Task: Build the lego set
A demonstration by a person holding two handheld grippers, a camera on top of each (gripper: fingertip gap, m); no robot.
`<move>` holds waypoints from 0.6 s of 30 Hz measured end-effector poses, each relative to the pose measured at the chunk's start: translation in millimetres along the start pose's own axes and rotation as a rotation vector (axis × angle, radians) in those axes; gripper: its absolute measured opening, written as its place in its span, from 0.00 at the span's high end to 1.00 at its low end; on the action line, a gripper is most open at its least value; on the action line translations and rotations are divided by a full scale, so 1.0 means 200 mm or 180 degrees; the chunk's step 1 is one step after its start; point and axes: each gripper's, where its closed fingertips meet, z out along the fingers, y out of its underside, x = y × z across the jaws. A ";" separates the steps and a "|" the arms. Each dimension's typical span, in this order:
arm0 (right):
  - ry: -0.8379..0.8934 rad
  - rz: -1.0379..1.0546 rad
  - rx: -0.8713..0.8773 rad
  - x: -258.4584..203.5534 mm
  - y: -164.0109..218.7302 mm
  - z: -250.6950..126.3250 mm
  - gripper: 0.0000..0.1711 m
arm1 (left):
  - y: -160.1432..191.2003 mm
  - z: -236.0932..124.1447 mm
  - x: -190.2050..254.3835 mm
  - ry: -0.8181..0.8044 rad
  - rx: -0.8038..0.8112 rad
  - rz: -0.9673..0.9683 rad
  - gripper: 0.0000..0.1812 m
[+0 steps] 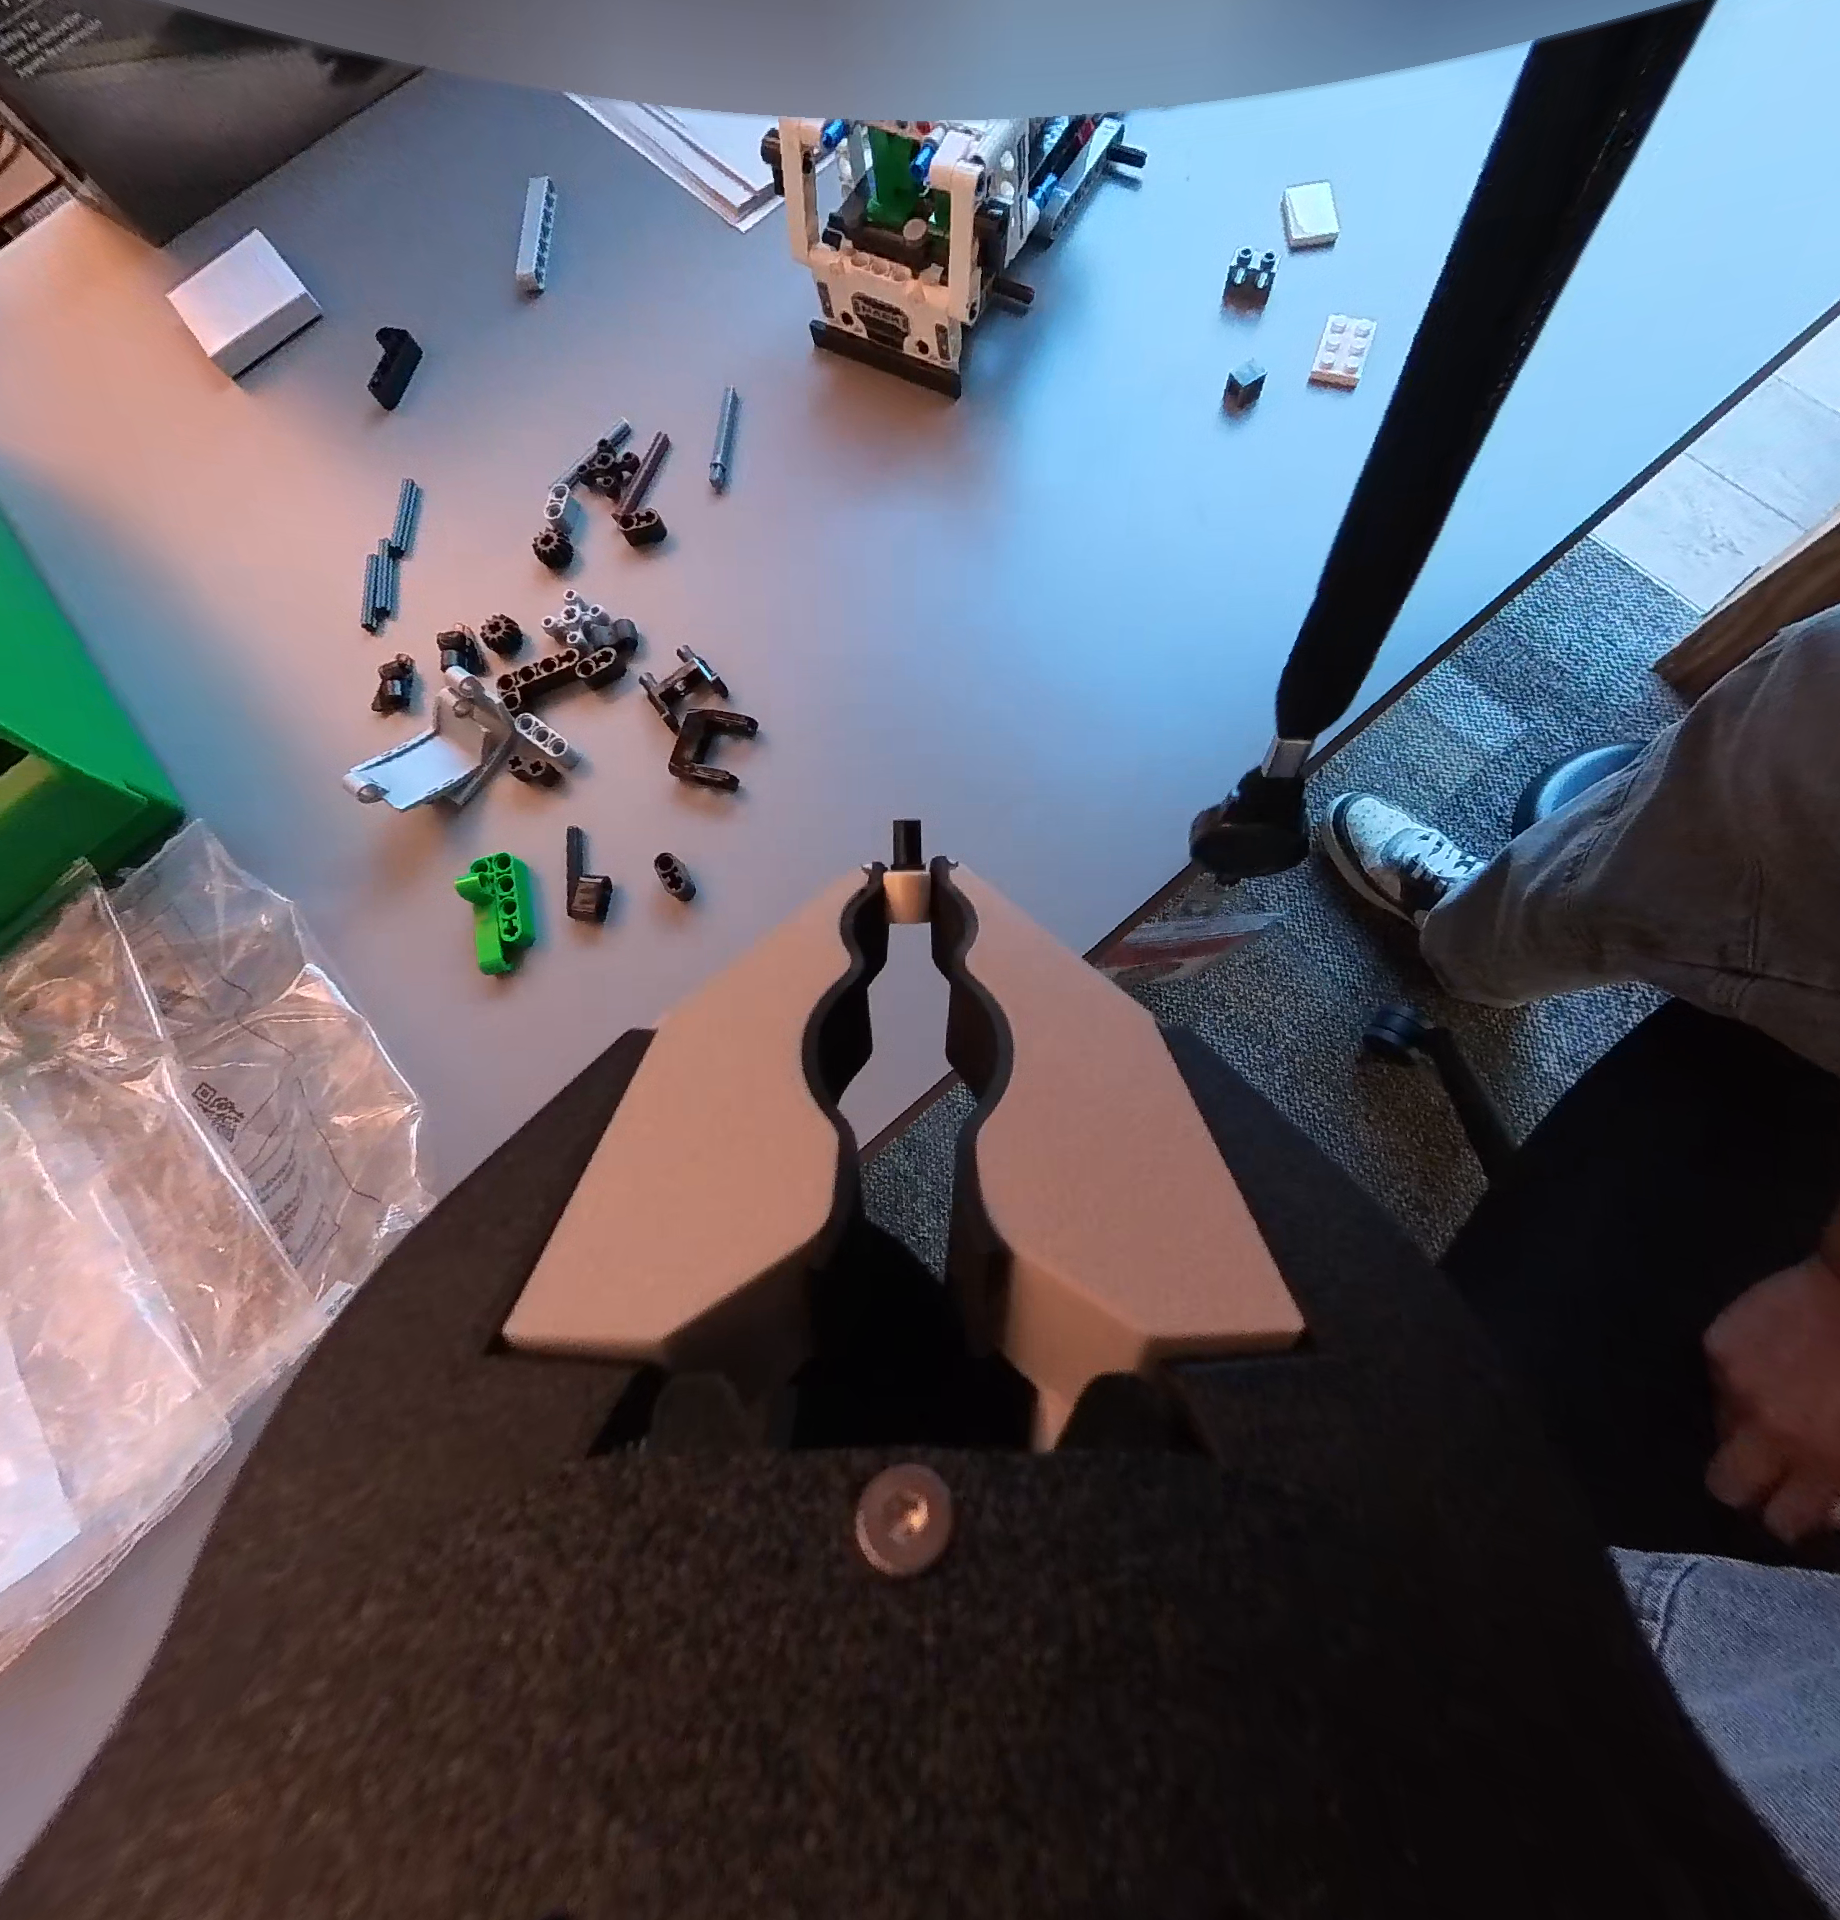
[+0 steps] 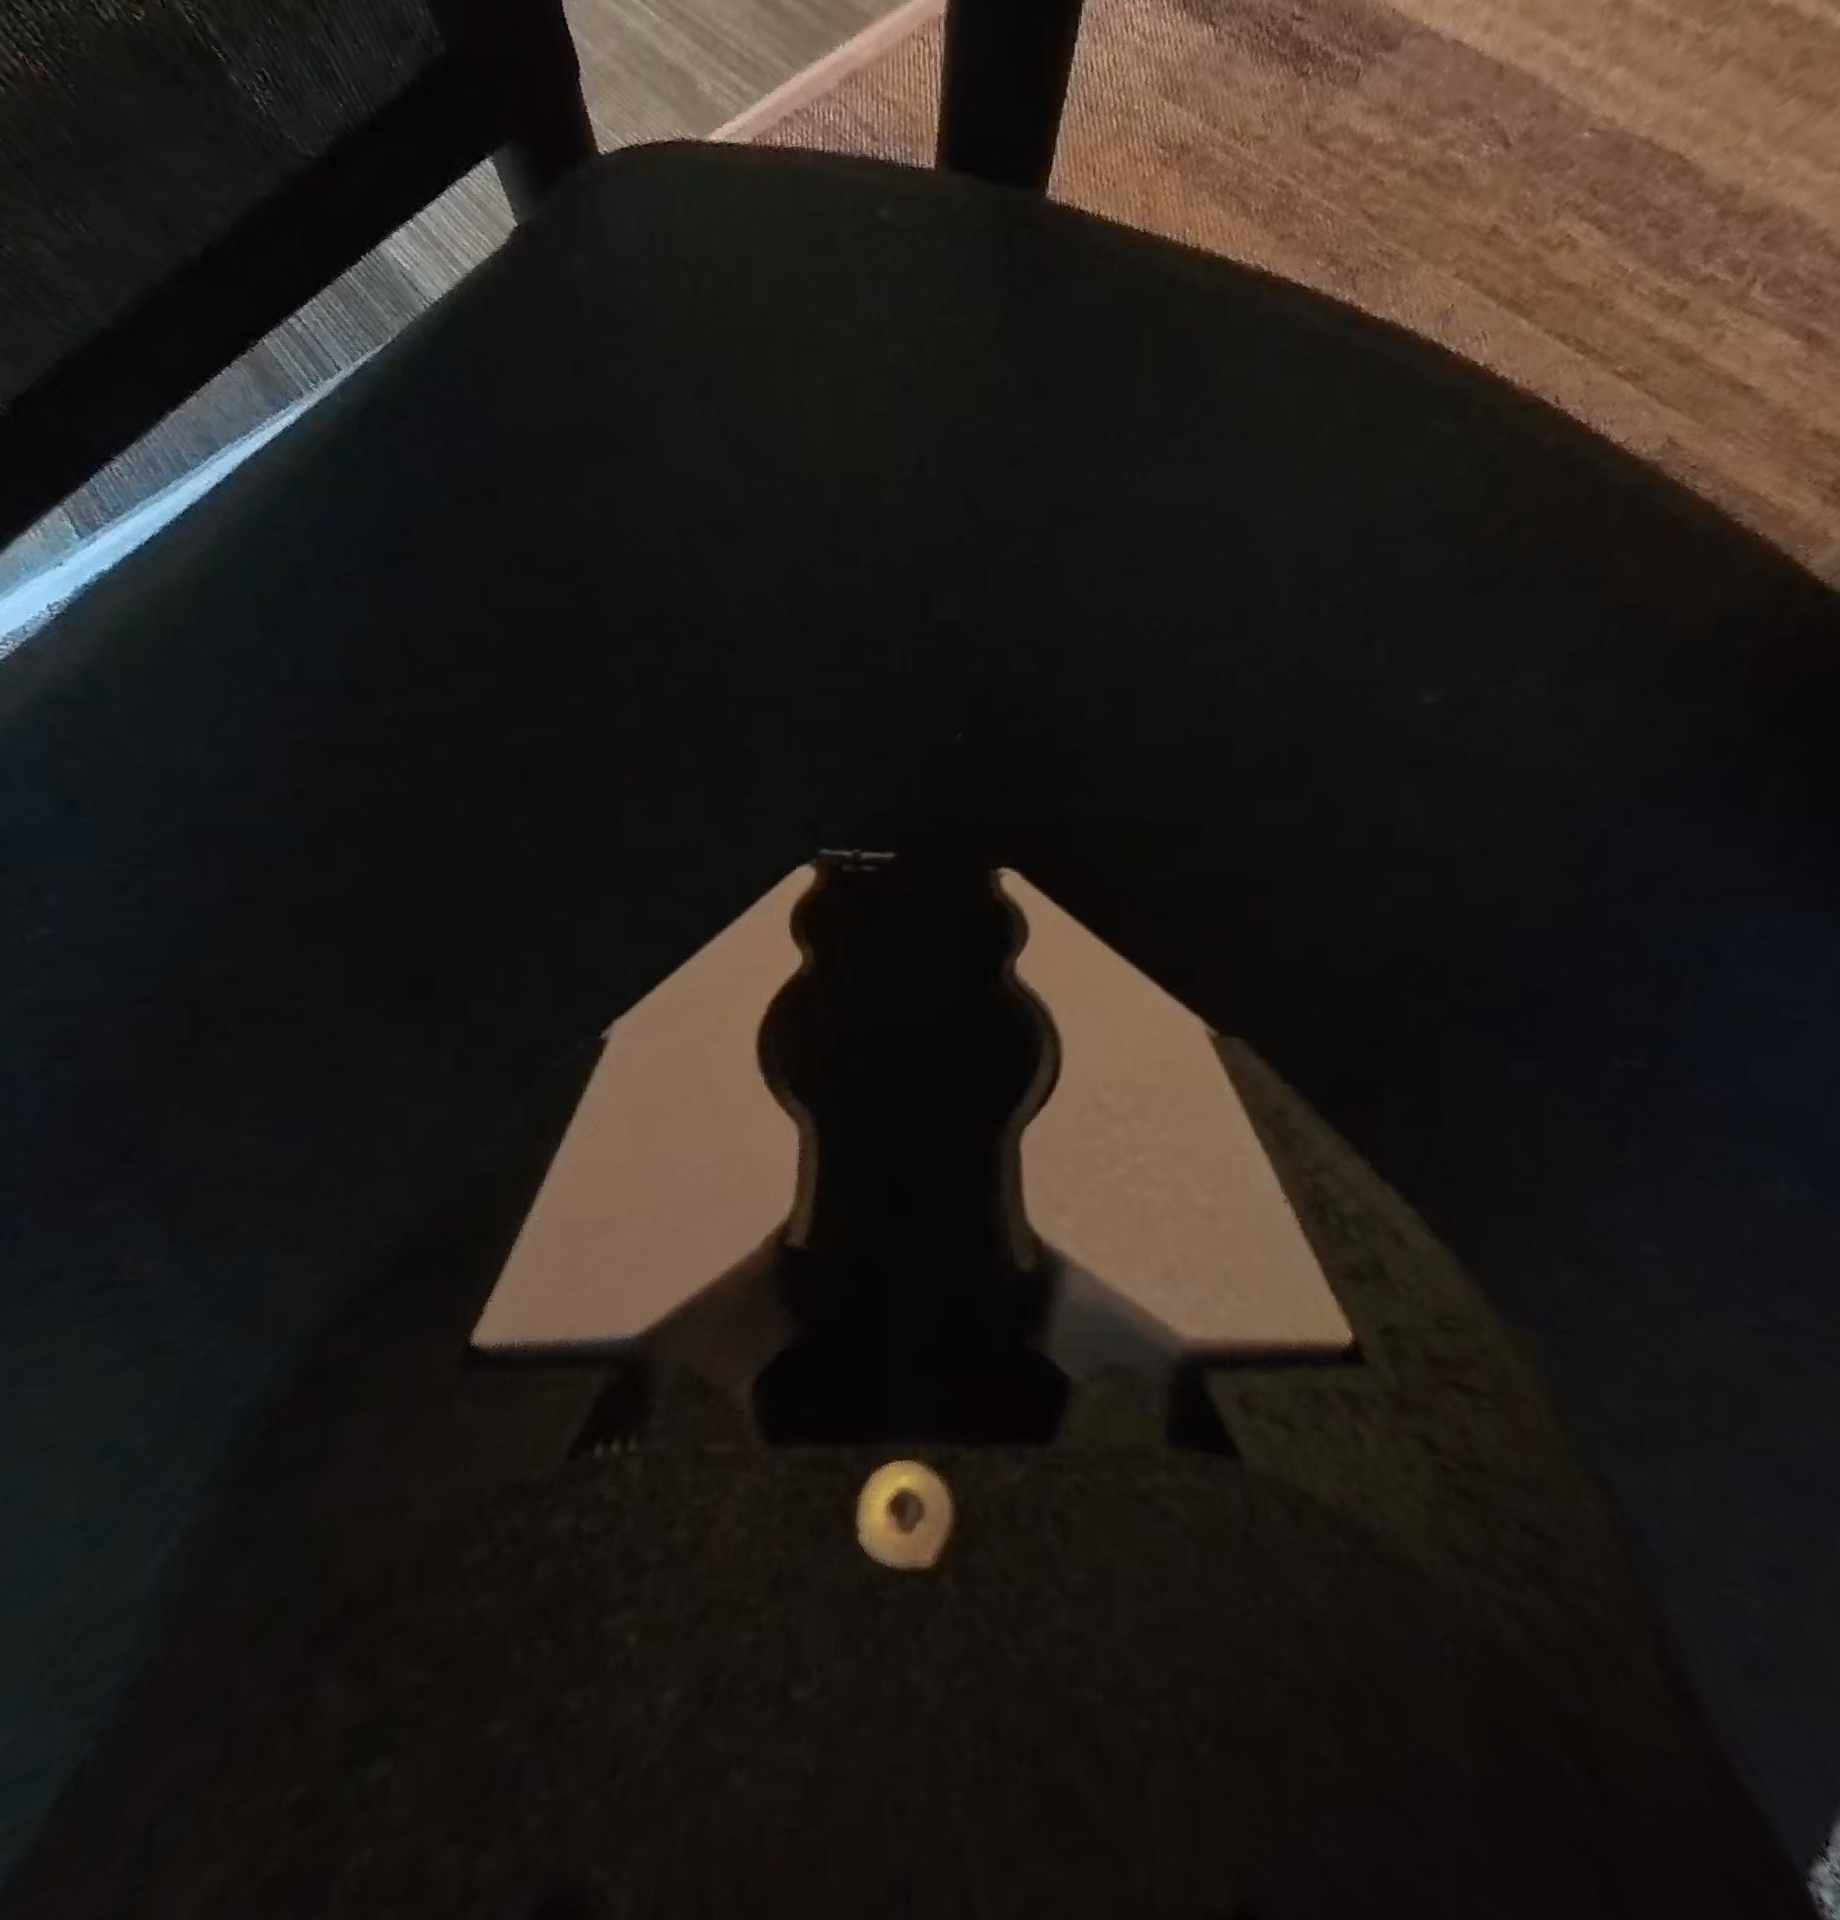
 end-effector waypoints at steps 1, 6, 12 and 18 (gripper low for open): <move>-0.0016 -0.0036 0.0019 -0.01 -0.01 0.00 0.84 | 0.00 0.00 0.00 -0.0002 -0.0003 0.0002 0.97; -0.0054 -0.0497 0.0176 -0.09 -0.03 -0.03 0.85 | 0.02 0.00 0.01 0.0013 -0.0015 -0.0048 0.97; -0.0157 -0.0549 0.0182 -0.11 -0.03 -0.02 0.86 | 0.03 0.00 0.03 0.0036 -0.0013 -0.0061 0.97; -0.0092 -0.0802 0.0222 -0.14 -0.03 -0.03 0.87 | 0.03 0.01 0.05 0.0071 -0.0005 -0.0054 0.97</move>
